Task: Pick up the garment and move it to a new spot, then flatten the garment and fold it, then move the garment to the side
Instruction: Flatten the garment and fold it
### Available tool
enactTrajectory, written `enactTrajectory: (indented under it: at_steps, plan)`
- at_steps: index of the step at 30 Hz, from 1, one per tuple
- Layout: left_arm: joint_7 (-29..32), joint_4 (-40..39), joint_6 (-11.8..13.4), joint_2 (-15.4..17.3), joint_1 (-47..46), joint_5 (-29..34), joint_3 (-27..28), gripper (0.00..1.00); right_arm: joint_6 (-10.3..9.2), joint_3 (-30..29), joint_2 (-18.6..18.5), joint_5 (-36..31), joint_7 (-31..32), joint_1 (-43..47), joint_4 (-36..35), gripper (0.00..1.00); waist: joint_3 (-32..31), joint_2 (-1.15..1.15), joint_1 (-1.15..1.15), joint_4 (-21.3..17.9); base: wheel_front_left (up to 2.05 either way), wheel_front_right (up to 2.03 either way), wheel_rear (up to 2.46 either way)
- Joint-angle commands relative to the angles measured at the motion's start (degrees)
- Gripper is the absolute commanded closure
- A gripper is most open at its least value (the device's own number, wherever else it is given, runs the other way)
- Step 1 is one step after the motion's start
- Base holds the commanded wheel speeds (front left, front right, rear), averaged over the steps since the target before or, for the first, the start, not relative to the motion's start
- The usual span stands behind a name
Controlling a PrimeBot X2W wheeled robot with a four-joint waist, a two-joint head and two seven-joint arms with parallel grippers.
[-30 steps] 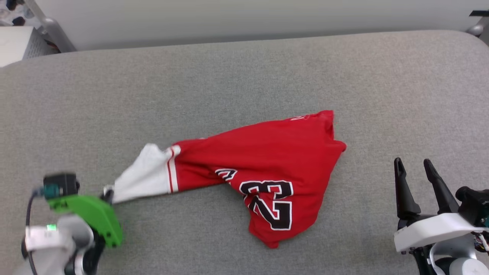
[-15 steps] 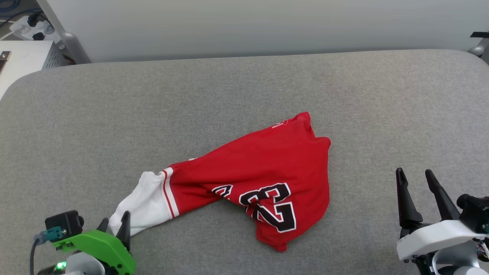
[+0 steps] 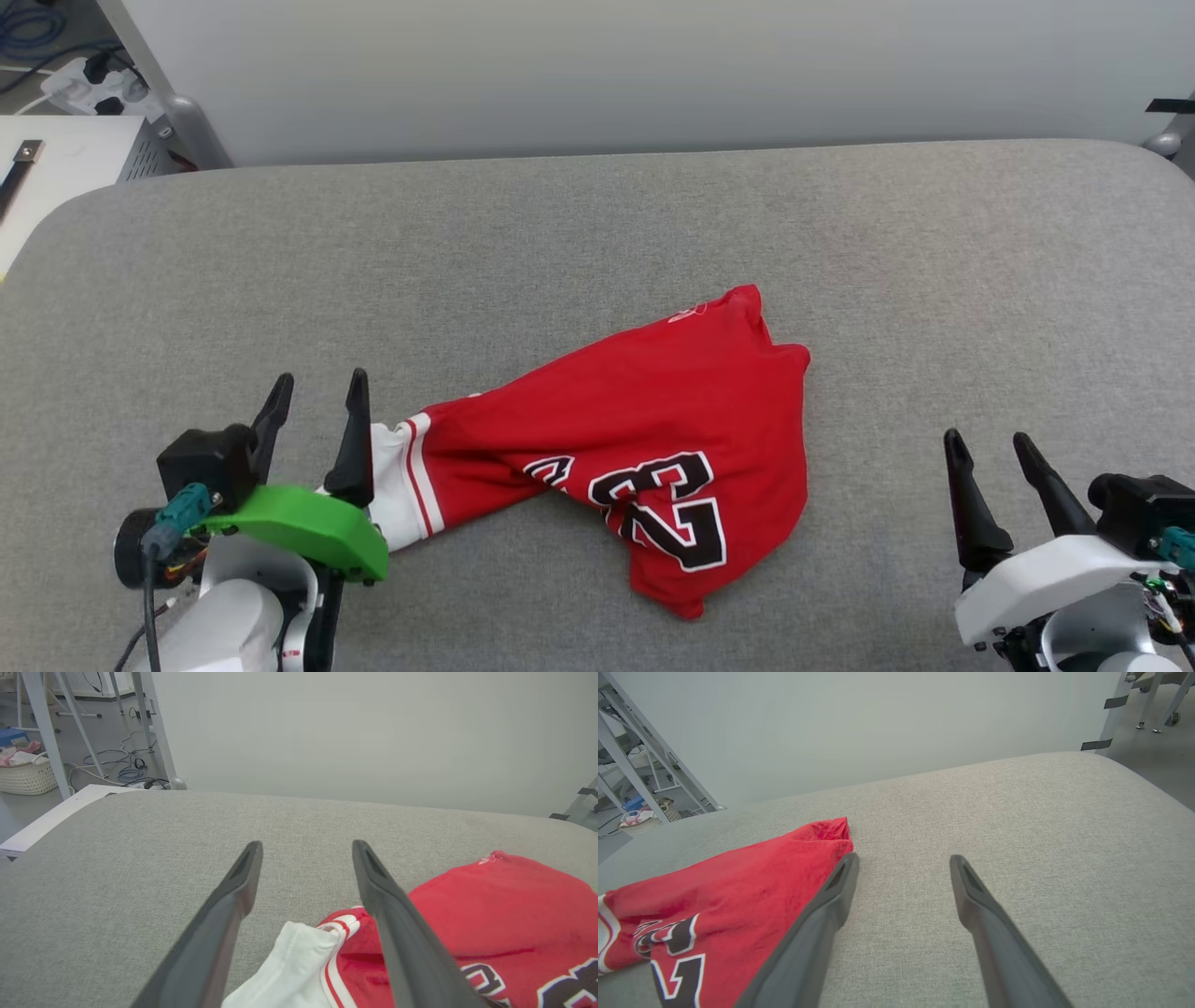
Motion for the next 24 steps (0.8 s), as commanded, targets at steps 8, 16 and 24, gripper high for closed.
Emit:
enactTrajectory:
  at_steps: [8,16,24]
  plan:
    - [-0.3,-5.1,0.0,-4.4,2.9,9.0,4.7,0.0,0.37,3.2,-1.9,0.8,8.6,-2.2,1.7,0.0,0.8,0.0,0.0,1.9,0.0,0.0,0.0]
    - [-0.3,-6.0,-1.2,-7.5,2.5,12.3,7.0,0.0,0.37,10.3,-9.8,7.5,22.9,-8.1,4.0,0.0,3.5,0.0,0.0,5.7,0.0,0.0,0.0]
    - [-0.3,-5.3,-3.8,-11.6,1.9,15.4,10.4,0.0,0.37,19.1,-15.7,10.7,29.8,-15.3,7.7,0.0,6.4,0.0,0.0,9.3,0.0,0.0,0.0]
